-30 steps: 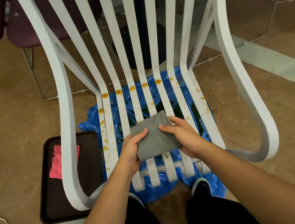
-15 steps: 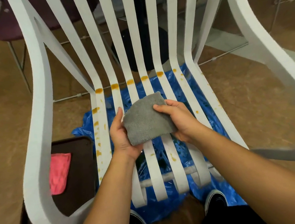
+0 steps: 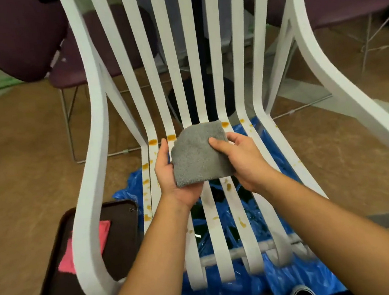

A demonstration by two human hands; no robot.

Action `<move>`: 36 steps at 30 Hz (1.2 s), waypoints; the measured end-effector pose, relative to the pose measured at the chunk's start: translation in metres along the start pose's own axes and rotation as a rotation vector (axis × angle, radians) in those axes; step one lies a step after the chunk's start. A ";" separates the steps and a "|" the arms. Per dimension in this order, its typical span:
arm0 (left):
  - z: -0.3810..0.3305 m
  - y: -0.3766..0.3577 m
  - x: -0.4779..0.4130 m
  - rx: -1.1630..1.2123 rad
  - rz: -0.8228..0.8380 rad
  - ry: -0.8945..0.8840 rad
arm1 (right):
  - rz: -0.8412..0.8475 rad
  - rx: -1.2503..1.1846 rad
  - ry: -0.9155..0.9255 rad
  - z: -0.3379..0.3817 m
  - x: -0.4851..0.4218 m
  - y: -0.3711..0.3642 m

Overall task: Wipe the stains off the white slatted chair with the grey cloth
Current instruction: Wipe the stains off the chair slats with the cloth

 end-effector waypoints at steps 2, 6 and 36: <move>0.004 -0.006 0.012 0.067 0.005 0.017 | -0.032 0.074 0.023 0.006 0.015 0.002; 0.017 -0.020 0.046 0.084 -0.002 0.085 | -0.074 0.150 0.009 0.006 0.049 0.007; 0.044 0.004 0.110 0.051 0.007 -0.189 | 0.227 -0.201 -0.145 -0.006 0.128 -0.041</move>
Point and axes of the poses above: each hand's wrist, its own x-axis away from the middle knuckle, its own y-axis out of the back of the hand, z = x × y, the point moved 8 cm from there along -x, towards the middle knuckle, and after that the axes turned 7 degrees about z, right-handed, at the moved point
